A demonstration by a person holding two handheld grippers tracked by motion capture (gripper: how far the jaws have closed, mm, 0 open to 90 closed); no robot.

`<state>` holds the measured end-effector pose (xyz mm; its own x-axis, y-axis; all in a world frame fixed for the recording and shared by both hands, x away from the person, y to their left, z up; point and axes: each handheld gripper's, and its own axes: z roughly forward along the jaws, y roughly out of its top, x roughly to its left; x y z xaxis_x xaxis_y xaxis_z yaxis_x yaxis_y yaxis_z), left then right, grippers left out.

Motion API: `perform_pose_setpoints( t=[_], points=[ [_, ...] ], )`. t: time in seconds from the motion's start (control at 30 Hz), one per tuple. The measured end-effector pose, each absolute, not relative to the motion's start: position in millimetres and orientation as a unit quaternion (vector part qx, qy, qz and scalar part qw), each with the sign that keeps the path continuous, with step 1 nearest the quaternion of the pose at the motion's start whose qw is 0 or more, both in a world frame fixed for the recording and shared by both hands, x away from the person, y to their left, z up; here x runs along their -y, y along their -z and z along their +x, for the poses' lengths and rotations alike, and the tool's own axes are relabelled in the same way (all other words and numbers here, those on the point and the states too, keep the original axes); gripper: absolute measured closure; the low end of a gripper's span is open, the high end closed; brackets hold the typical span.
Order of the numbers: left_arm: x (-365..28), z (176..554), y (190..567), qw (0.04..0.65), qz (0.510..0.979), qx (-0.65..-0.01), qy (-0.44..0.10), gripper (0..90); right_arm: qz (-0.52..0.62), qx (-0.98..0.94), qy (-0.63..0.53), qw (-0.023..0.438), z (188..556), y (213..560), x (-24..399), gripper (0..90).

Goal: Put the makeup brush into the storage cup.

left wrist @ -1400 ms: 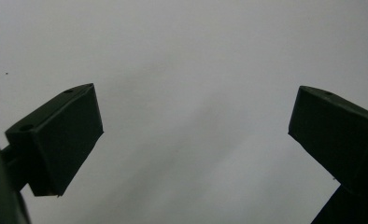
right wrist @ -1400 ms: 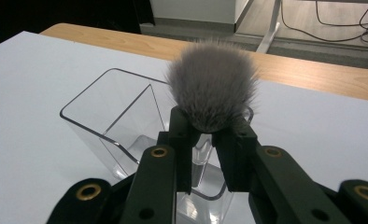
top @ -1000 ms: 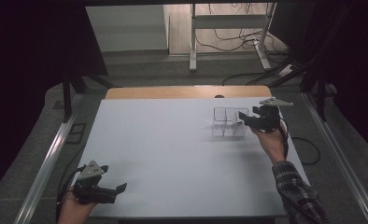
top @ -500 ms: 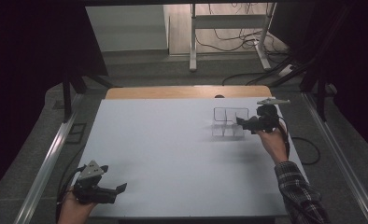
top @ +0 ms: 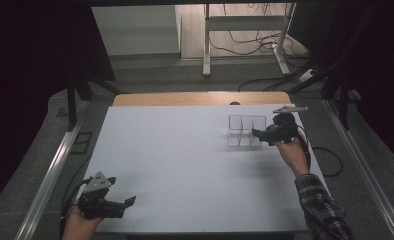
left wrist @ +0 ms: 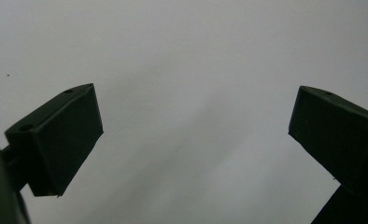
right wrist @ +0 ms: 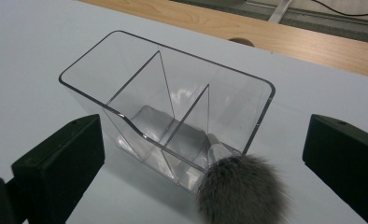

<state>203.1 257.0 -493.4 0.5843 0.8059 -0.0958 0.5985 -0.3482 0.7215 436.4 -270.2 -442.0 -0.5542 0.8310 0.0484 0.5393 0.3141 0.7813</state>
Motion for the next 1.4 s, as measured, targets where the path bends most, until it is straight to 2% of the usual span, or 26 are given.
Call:
perform_pose_setpoints(
  t=[1.4],
  points=[
    [-260.7,202.7,491.1,0.396,0.797,-0.435,-0.139,1.2,0.417,-0.807,-0.381,0.172,408.2,433.8,273.9,0.0]
  ],
)
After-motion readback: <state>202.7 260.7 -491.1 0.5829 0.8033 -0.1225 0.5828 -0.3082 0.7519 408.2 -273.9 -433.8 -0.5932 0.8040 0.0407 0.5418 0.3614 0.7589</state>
